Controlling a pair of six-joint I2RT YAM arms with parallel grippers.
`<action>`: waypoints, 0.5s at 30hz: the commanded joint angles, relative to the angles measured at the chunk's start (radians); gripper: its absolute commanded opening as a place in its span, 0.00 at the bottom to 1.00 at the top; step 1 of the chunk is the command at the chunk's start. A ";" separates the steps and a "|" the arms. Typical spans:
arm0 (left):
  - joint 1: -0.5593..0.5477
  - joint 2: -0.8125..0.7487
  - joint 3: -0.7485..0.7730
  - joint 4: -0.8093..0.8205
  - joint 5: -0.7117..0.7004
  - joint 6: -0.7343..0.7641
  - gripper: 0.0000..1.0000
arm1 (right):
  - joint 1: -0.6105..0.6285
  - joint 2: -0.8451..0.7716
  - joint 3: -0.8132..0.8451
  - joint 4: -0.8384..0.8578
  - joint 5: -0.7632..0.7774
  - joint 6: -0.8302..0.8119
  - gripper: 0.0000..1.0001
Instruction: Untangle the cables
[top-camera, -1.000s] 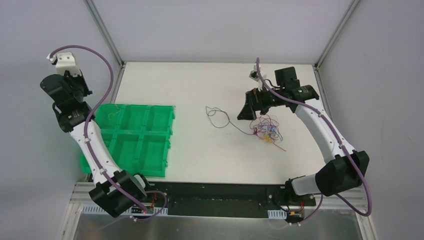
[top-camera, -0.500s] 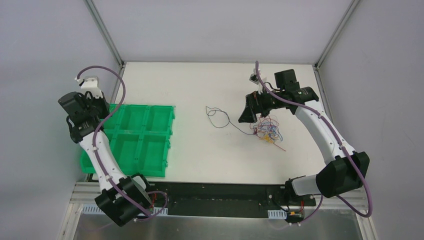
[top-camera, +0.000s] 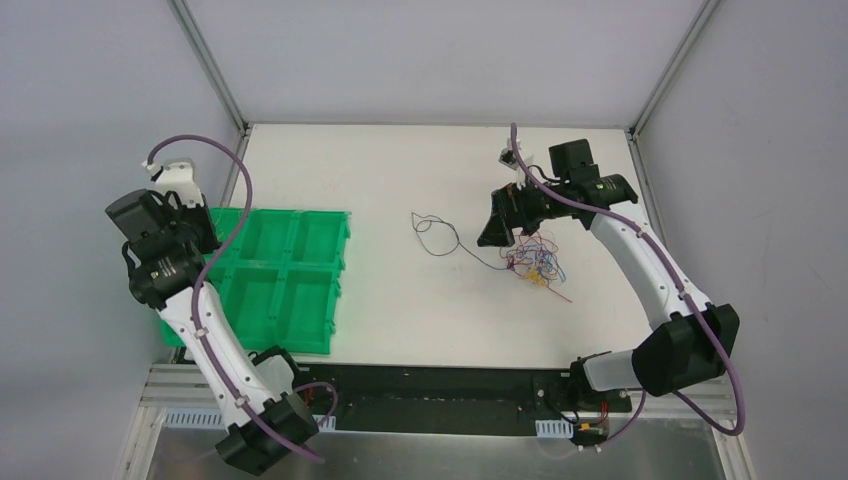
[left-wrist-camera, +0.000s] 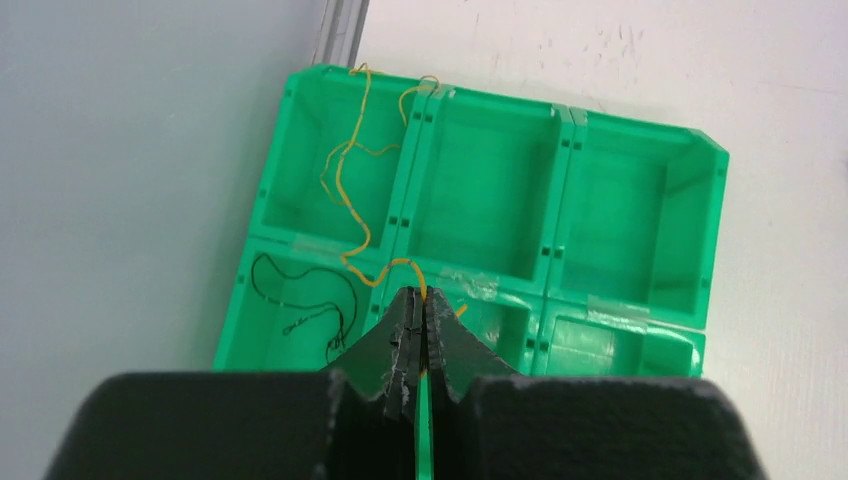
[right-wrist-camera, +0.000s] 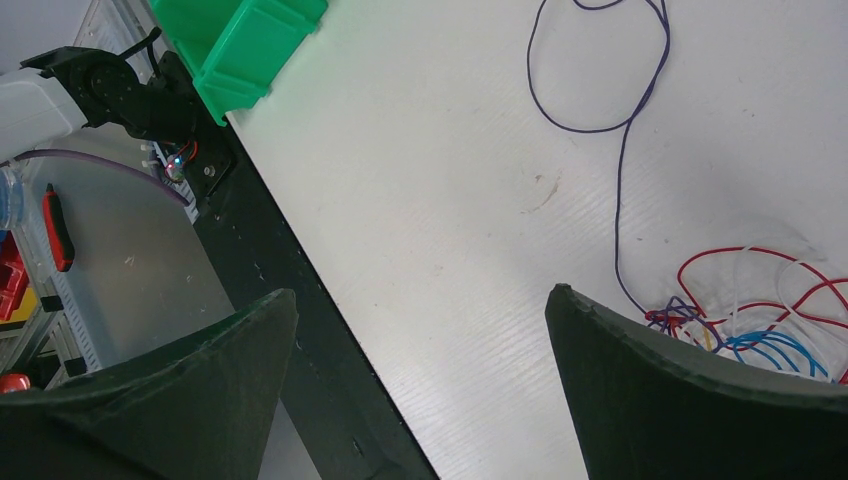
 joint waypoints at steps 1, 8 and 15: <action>0.008 -0.098 0.088 -0.113 -0.070 0.007 0.00 | 0.002 -0.039 -0.001 -0.015 -0.010 -0.014 0.99; 0.008 -0.129 0.198 -0.143 -0.092 -0.035 0.00 | 0.001 -0.039 0.000 -0.016 -0.015 -0.012 0.99; 0.008 -0.058 0.184 -0.181 -0.144 -0.020 0.00 | 0.002 -0.043 0.000 -0.020 -0.010 -0.013 0.99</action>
